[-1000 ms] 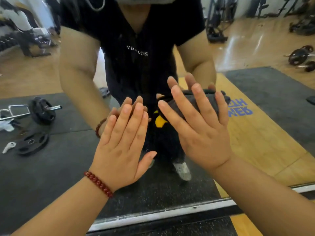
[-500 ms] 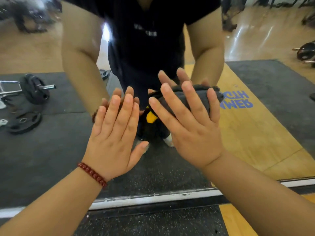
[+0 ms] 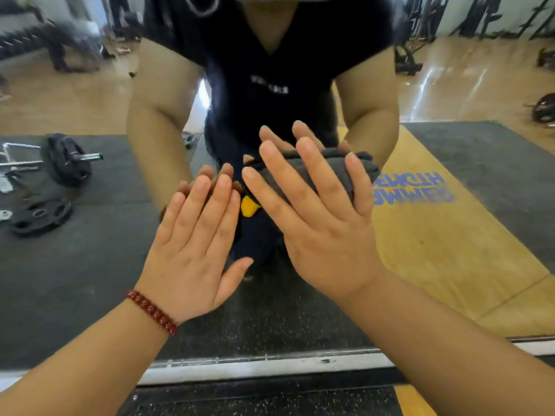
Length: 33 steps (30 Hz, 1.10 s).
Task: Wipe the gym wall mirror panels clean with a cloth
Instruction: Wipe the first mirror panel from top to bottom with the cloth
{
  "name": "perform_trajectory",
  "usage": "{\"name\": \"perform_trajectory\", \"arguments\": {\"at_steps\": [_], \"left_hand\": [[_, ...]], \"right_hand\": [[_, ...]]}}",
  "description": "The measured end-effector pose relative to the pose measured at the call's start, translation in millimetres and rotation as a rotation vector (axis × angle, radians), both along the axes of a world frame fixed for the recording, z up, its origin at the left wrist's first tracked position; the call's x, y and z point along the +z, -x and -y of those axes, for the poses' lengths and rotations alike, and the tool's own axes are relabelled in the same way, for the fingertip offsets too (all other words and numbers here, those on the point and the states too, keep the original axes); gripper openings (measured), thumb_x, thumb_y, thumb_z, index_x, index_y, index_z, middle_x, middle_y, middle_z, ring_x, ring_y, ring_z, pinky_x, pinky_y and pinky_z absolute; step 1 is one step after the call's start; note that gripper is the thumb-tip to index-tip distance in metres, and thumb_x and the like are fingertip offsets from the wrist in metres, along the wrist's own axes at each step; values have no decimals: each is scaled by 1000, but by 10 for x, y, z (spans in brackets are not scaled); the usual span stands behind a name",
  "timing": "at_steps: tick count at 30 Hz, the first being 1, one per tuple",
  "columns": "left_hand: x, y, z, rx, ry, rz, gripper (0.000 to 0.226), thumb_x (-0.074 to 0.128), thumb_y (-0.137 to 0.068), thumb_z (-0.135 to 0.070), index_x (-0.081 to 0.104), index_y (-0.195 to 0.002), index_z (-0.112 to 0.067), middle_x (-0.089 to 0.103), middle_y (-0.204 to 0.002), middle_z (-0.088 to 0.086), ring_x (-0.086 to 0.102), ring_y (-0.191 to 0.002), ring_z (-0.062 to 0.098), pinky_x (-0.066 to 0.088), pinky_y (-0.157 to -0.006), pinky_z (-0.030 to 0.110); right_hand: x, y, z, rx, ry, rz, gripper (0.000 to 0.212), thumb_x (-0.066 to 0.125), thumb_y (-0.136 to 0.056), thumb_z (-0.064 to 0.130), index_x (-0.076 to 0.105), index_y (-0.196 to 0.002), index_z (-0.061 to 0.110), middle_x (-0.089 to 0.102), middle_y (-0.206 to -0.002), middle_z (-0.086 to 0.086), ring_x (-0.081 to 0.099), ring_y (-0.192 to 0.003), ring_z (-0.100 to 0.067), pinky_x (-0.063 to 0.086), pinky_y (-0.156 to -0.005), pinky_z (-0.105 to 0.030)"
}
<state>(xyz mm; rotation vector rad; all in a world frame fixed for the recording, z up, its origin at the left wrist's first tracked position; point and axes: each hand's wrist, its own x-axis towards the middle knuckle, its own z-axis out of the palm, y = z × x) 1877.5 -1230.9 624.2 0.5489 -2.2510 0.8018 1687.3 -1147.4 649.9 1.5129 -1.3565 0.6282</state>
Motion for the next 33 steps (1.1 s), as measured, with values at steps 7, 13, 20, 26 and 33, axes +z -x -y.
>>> {"name": "perform_trajectory", "arguments": {"at_steps": [7,13,20,26,33], "left_hand": [[-353,-80,84,16,44,-17,72,22,-104,-47,6,-155,0,-9,-164,11,-5,-152,29,1,-123,44],[-882,-120,99,45,81,-14,74,23,-102,-49,11,-155,2,-6,-165,12,-2,-152,29,3,-124,45],[-1261,-52,84,67,125,-47,73,20,-103,-50,15,-153,3,10,-161,16,-1,-152,28,3,-124,44],[-1486,-47,36,51,117,-27,73,22,-103,-49,18,-152,5,14,-160,21,4,-151,31,6,-124,45],[-1706,-17,2,89,108,-29,74,21,-103,-49,19,-152,6,13,-160,23,2,-151,31,0,-124,44]], "right_hand": [[-1044,158,-147,-83,-195,-276,58,42,-98,19,31,-155,28,25,-161,8,18,-150,-19,8,-121,-45],[-728,29,0,-13,53,-29,50,29,-104,15,42,-150,28,32,-158,2,27,-148,-24,18,-118,-48],[-1681,79,-33,-75,-70,-224,53,29,-102,17,33,-155,25,27,-161,4,24,-150,-22,17,-119,-48],[-1836,60,-127,-84,-102,-201,54,26,-102,17,31,-155,26,25,-162,1,21,-150,-23,19,-118,-49],[-1596,82,21,-52,143,-70,50,31,-103,16,41,-151,28,35,-158,2,31,-147,-24,24,-115,-50]]}}
